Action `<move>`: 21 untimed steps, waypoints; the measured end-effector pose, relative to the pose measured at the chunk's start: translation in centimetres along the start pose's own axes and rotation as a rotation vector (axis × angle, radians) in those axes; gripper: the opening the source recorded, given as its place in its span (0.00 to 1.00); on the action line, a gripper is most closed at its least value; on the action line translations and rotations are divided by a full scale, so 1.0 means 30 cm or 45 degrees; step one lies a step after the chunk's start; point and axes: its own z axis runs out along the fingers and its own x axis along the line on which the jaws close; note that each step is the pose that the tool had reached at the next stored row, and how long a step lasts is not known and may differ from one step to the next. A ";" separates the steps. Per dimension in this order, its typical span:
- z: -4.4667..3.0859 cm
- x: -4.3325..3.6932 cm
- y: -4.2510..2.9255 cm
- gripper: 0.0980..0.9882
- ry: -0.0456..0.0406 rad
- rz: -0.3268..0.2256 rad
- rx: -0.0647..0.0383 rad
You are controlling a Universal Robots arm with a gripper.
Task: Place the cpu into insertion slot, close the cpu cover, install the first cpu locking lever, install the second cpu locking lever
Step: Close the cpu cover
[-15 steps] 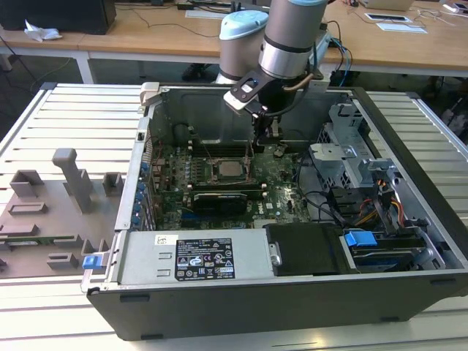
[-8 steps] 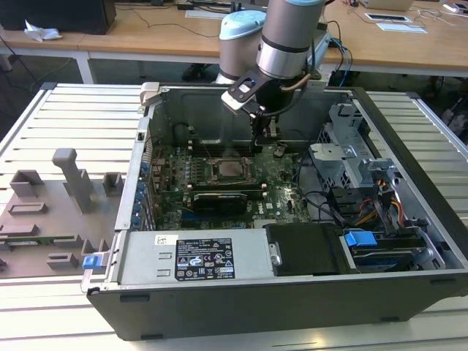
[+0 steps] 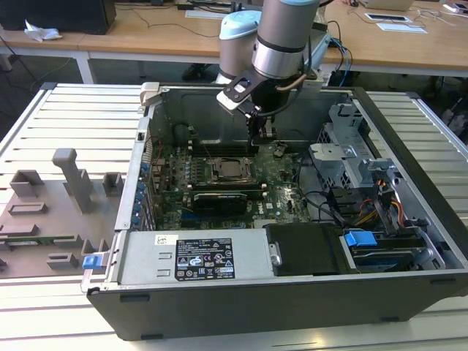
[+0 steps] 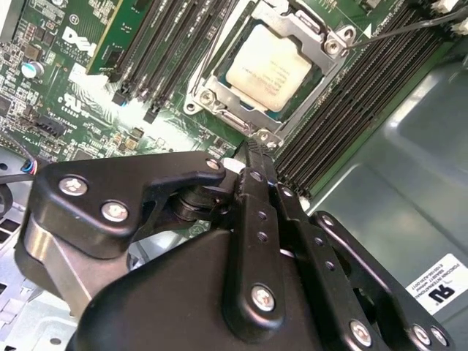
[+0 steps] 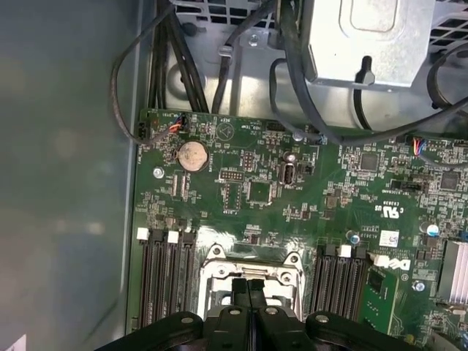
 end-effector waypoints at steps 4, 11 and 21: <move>0.002 0.002 -0.018 0.01 0.000 0.000 0.000; 0.007 0.005 -0.052 0.01 0.000 0.000 0.000; 0.025 0.008 -0.089 0.01 0.000 0.000 0.000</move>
